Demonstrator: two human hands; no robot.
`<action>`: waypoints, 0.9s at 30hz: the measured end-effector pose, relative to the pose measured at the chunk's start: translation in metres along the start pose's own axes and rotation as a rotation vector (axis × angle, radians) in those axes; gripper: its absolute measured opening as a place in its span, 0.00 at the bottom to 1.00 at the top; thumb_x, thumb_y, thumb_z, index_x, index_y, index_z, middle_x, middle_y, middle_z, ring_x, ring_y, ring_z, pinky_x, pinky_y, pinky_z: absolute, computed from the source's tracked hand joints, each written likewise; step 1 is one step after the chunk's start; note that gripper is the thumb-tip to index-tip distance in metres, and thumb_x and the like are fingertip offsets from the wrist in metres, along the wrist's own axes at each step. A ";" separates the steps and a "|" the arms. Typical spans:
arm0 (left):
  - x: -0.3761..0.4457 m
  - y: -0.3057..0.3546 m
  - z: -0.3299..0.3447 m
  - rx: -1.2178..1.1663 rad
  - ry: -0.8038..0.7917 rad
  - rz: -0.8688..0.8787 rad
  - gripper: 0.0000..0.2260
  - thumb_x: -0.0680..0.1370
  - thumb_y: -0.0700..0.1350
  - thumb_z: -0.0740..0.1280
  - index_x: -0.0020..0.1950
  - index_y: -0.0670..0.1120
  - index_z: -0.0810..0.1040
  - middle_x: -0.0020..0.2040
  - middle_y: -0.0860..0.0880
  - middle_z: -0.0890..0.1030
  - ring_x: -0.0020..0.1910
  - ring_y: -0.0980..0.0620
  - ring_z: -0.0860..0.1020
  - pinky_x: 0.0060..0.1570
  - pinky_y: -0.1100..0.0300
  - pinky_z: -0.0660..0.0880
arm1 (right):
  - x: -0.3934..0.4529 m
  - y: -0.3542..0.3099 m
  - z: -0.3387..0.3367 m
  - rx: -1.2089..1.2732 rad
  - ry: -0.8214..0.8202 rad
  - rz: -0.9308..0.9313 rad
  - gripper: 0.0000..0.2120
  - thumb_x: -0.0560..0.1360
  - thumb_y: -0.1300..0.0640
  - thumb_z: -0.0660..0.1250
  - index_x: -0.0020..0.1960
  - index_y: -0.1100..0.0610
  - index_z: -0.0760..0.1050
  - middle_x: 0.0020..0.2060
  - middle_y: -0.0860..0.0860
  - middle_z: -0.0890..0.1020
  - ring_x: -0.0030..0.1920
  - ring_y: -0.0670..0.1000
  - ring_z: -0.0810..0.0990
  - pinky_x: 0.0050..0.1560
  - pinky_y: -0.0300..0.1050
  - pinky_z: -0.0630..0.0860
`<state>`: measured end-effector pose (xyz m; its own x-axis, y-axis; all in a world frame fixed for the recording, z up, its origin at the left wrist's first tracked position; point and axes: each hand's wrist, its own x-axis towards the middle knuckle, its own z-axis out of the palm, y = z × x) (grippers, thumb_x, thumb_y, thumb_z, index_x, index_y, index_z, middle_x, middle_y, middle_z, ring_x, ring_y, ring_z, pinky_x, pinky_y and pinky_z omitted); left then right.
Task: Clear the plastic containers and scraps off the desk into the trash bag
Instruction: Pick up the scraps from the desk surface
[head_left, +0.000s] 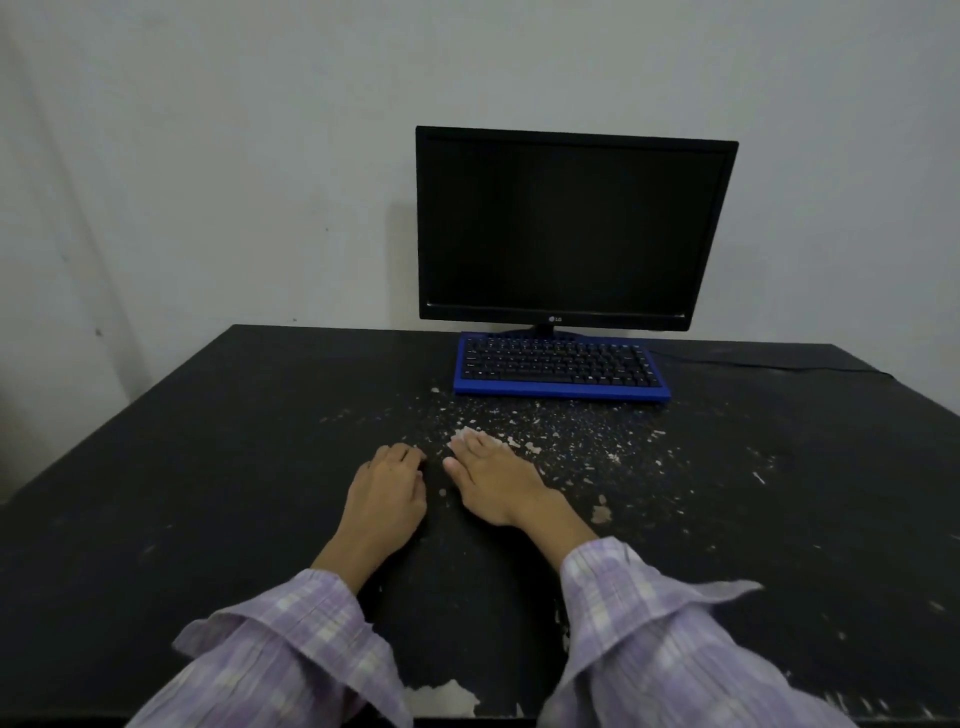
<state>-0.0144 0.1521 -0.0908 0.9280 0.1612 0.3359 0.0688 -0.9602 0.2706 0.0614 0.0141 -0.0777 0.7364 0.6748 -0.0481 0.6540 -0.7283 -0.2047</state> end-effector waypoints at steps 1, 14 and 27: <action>-0.002 -0.004 -0.002 -0.009 0.006 -0.013 0.16 0.79 0.43 0.58 0.66 0.46 0.71 0.64 0.49 0.74 0.61 0.52 0.72 0.59 0.59 0.70 | 0.000 -0.006 0.000 -0.005 0.004 -0.033 0.25 0.83 0.48 0.45 0.77 0.58 0.52 0.77 0.55 0.53 0.77 0.53 0.49 0.75 0.50 0.46; -0.023 -0.016 -0.015 -0.074 -0.057 0.048 0.17 0.80 0.42 0.58 0.69 0.44 0.70 0.69 0.47 0.71 0.69 0.51 0.67 0.68 0.60 0.62 | -0.130 -0.028 0.014 0.080 -0.032 -0.332 0.30 0.78 0.42 0.38 0.78 0.48 0.49 0.77 0.43 0.49 0.76 0.41 0.43 0.74 0.38 0.39; -0.012 0.117 0.026 -0.171 -0.164 0.327 0.18 0.81 0.48 0.56 0.70 0.46 0.68 0.70 0.49 0.69 0.70 0.52 0.65 0.70 0.60 0.60 | -0.206 0.088 0.002 0.066 0.139 0.257 0.45 0.66 0.30 0.23 0.77 0.46 0.47 0.75 0.38 0.45 0.72 0.35 0.41 0.72 0.36 0.39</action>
<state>-0.0079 0.0322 -0.0870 0.9379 -0.1980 0.2849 -0.2887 -0.9009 0.3242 -0.0332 -0.1881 -0.0879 0.8960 0.4432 0.0266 0.4337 -0.8609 -0.2661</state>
